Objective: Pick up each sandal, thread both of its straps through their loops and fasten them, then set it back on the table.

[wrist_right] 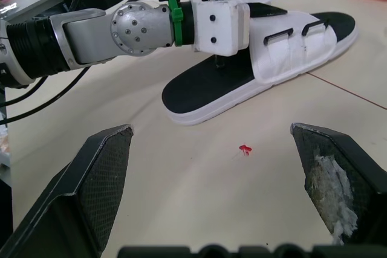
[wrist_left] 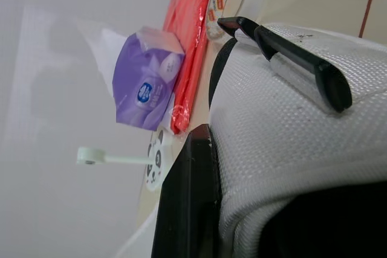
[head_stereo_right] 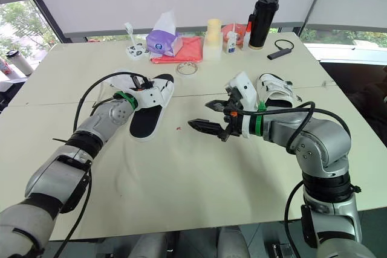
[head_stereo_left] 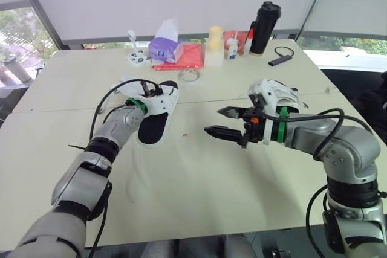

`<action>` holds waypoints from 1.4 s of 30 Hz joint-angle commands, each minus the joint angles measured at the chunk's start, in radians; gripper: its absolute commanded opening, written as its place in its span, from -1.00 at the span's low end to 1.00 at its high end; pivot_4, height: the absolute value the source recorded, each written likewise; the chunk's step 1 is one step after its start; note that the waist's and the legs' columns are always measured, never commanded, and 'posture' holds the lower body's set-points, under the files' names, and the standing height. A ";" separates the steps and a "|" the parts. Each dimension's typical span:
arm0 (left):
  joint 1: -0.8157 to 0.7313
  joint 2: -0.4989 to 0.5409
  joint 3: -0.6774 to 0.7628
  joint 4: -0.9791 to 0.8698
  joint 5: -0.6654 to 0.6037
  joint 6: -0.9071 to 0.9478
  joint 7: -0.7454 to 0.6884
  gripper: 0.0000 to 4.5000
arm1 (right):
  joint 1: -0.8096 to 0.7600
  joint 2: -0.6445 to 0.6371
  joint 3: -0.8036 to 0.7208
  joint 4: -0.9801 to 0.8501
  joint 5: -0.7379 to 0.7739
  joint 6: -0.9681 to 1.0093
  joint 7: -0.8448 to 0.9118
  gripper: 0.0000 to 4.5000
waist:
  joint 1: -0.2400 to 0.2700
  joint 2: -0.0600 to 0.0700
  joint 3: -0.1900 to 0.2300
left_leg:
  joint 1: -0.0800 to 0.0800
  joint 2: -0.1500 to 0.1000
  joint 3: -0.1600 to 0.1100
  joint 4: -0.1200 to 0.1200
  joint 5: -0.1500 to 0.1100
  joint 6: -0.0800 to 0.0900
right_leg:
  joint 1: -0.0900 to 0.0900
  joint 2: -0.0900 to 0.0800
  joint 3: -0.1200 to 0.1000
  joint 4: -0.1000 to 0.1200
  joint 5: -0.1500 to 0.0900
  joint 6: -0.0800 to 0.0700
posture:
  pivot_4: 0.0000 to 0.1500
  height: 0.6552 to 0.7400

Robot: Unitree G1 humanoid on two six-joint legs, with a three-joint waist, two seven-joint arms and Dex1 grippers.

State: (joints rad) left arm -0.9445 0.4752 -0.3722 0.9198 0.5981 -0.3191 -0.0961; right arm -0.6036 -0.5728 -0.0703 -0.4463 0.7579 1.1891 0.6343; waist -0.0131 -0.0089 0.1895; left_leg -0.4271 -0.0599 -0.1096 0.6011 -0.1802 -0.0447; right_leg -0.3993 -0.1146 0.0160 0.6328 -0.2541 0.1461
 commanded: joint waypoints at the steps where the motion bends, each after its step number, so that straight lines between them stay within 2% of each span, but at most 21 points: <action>1: -0.006 0.023 0.023 -0.055 -0.045 -0.107 -0.018 -0.99 | -0.006 -0.015 0.000 -0.009 -0.005 -0.032 -0.004 1.00 | -0.001 0.000 0.000 | 0.000 0.000 0.000 0.000 0.000 0.000 | 0.000 0.000 0.000 0.000 0.000 0.000 | 1.00 1.00; 4: -0.022 0.048 0.025 -0.092 -0.119 -0.340 -0.104 -0.99 | -0.020 -0.024 0.000 0.009 -0.022 -0.055 -0.006 1.00 | 0.000 0.000 0.000 | -0.001 0.000 0.000 0.000 0.000 0.000 | -0.001 0.000 0.000 0.000 0.000 0.000 | 1.00 1.00; 6: -0.035 0.069 0.003 -0.100 -0.201 -0.527 -0.244 -0.99 | -0.035 -0.042 -0.006 0.026 -0.030 -0.068 0.003 1.00 | 0.002 -0.001 0.001 | -0.002 0.000 0.000 0.000 0.000 0.000 | -0.002 0.000 0.000 0.000 0.000 0.000 | 1.00 1.00; 9: -0.051 0.080 -0.009 -0.089 -0.283 -0.676 -0.376 -0.99 | -0.053 -0.070 -0.019 0.045 -0.024 -0.073 0.018 1.00 | 0.002 -0.001 0.001 | -0.004 -0.001 0.000 0.000 0.000 0.000 | -0.004 -0.002 0.000 0.000 0.000 0.000 | 1.00 1.00; 12: -0.061 0.072 -0.002 -0.069 -0.343 -0.742 -0.465 -0.99 | -0.063 -0.088 -0.024 0.058 -0.016 -0.073 0.028 1.00 | 0.000 -0.001 0.001 | -0.004 -0.001 0.001 0.000 0.000 0.000 | -0.004 -0.002 0.000 0.000 0.000 0.000 | 1.00 1.00; 16: -0.102 0.087 -0.170 -0.102 -0.495 -0.967 -0.711 -0.99 | -0.036 -0.254 -0.049 -0.008 0.019 -0.105 0.195 1.00 | 0.003 0.000 0.001 | -0.006 -0.001 0.001 0.001 0.000 0.000 | -0.005 -0.002 0.000 0.000 0.000 0.000 | 1.00 1.00; 23: -0.174 0.094 -0.314 0.025 -0.557 -1.167 -0.818 -0.99 | 0.005 -0.372 -0.011 -0.011 -0.009 -0.165 0.291 1.00 | -0.005 0.000 0.001 | -0.013 -0.001 0.001 0.013 -0.002 0.004 | -0.007 -0.002 -0.001 0.000 0.001 0.002 | 1.00 1.00; 27: -0.208 0.074 -0.294 0.106 -0.450 -1.254 -0.777 -0.99 | 0.001 -0.366 -0.005 -0.010 -0.013 -0.169 0.278 1.00 | 0.000 0.000 0.001 | -0.013 0.000 0.000 0.014 -0.002 0.004 | -0.007 -0.002 -0.001 0.000 0.001 0.002 | 1.00 1.00; 35: -0.172 0.052 -0.173 0.116 -0.198 -1.258 -0.647 -0.99 | 0.014 -0.367 -0.003 -0.032 -0.012 -0.167 0.249 1.00 | 0.002 0.000 0.001 | -0.015 -0.001 0.000 0.014 -0.002 0.004 | -0.007 -0.002 -0.001 0.000 0.002 0.003 | 1.00 1.00; 40: -0.122 0.057 -0.208 0.133 -0.172 -1.226 -0.612 -0.99 | 0.010 -0.367 0.016 -0.027 -0.027 -0.178 0.246 1.00 | -0.001 0.000 0.001 | -0.015 -0.001 0.000 0.014 -0.002 0.004 | -0.007 -0.002 -0.001 0.000 0.002 0.003 | 1.00 1.00; 41: -0.119 0.061 -0.211 0.135 -0.167 -1.216 -0.611 -0.68 | 0.008 -0.366 0.019 -0.025 -0.030 -0.179 0.245 1.00 | -0.001 0.000 0.001 | -0.015 -0.001 0.000 0.014 -0.002 0.004 | -0.007 -0.002 -0.001 0.001 0.002 0.003 | 1.00 1.00; 42: -0.116 0.066 -0.215 0.138 -0.168 -1.207 -0.611 -0.56 | 0.007 -0.366 0.024 -0.024 -0.035 -0.181 0.246 1.00 | 0.000 0.000 0.001 | -0.015 -0.001 0.000 0.014 -0.002 0.004 | -0.007 -0.002 -0.001 0.001 0.002 0.003 | 1.00 1.00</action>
State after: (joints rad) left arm -1.0507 0.5269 -0.5879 1.0610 0.4386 -1.5375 -0.7214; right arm -0.5848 -0.9301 -0.0426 -0.4490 0.7276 1.0278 0.8802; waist -0.0133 -0.0093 0.1905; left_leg -0.4420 -0.0611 -0.1099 0.6155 -0.1827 -0.0404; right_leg -0.4068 -0.1162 0.0146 0.6340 -0.2520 0.1496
